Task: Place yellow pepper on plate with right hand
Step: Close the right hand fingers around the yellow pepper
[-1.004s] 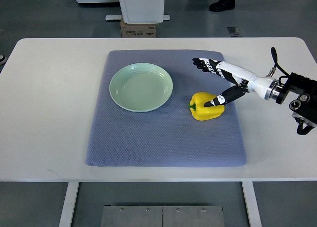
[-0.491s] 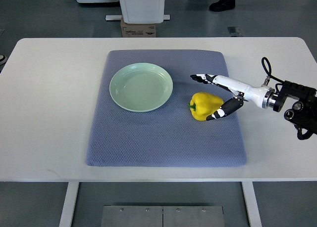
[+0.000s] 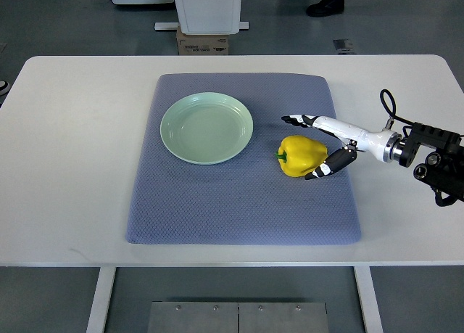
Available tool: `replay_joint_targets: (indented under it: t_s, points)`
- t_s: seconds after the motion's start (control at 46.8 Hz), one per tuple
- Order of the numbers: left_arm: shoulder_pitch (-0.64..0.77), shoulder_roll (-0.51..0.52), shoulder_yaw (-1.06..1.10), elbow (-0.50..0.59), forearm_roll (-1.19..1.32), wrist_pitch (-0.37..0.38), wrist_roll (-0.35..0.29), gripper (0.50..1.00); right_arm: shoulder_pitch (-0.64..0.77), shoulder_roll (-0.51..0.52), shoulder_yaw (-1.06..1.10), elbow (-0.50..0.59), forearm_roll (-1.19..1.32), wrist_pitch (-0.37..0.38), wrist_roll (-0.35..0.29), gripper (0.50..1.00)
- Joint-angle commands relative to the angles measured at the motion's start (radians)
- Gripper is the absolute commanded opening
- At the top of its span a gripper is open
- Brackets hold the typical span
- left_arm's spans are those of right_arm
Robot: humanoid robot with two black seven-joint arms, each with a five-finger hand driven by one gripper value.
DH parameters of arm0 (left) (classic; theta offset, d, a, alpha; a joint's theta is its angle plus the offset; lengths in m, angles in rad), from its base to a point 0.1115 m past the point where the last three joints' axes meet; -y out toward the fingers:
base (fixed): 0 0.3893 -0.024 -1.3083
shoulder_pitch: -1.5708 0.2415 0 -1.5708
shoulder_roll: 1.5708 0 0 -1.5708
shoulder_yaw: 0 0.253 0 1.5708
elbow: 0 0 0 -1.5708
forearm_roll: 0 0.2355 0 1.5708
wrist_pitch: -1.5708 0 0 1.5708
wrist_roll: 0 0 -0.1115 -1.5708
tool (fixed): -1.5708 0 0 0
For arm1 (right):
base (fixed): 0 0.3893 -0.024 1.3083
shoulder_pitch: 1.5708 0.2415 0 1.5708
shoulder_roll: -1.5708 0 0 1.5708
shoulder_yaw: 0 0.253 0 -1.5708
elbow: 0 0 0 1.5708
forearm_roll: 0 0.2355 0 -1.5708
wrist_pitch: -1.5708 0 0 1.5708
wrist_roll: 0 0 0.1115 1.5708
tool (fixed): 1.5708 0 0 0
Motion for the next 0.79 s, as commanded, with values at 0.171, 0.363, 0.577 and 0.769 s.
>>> replay_joint_targets:
  t_s: [0.171, 0.363, 0.577, 0.769]
  points:
    - [0.0, 0.0, 0.0, 0.0, 0.0, 0.0, 0.0, 1.0, 0.0, -0.001, -0.001, -0.001, 0.0, -0.001, 0.0, 0.847]
    - [0.0, 0.0, 0.0, 0.0, 0.0, 0.0, 0.0, 1.0, 0.003, 0.0, -0.001, 0.0, 0.0, -0.001, 0.0, 0.747]
    - [0.0, 0.0, 0.0, 0.0, 0.0, 0.0, 0.0, 1.0, 0.003, 0.0, -0.003, 0.0, 0.0, -0.001, 0.0, 0.565]
    - [0.0, 0.0, 0.0, 0.0, 0.0, 0.0, 0.0, 1.0, 0.003, 0.008, 0.003, -0.001, 0.009, 0.002, -0.002, 0.5]
